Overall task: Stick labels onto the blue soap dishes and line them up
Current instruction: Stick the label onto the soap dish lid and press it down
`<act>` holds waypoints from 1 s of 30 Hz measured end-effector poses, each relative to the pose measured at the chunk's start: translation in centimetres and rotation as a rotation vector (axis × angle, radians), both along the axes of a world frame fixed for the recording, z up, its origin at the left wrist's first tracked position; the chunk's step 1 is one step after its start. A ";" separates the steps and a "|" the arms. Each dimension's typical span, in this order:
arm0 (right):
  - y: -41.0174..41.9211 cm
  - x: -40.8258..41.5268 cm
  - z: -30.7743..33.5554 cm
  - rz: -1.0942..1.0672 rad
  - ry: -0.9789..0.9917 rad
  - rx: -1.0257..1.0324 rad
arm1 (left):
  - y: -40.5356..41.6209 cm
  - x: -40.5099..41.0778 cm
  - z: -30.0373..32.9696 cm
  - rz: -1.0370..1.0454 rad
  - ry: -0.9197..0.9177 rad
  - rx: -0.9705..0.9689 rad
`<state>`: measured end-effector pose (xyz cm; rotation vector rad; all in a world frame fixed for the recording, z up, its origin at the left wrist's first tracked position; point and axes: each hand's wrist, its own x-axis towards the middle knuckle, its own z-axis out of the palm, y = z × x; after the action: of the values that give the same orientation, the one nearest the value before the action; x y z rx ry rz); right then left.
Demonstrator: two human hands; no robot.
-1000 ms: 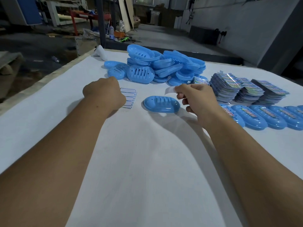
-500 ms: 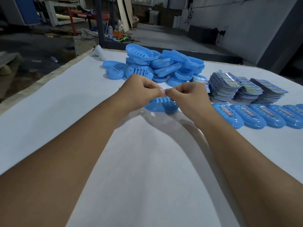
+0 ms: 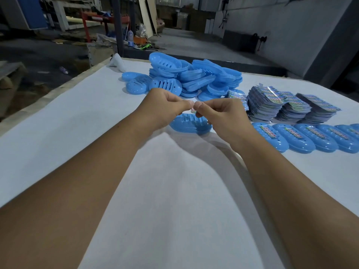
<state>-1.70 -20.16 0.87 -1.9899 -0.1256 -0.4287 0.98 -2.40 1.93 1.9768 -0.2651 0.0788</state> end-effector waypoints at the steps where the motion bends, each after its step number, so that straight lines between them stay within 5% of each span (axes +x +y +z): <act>1: 0.0 0.1 0.0 -0.012 0.002 0.007 | 0.1 0.1 -0.1 0.010 0.004 -0.002; 26: -1.2 0.9 -0.4 -0.202 0.175 0.025 | -0.5 1.3 -1.6 0.077 0.088 -0.045; 30: -1.0 1.5 -0.9 -0.213 0.187 -0.006 | -0.6 1.7 -2.1 0.128 0.027 0.092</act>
<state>-0.18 -21.11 -0.04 -2.0462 0.2041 -0.3748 2.72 -3.03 -0.13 2.0839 -0.1261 0.1240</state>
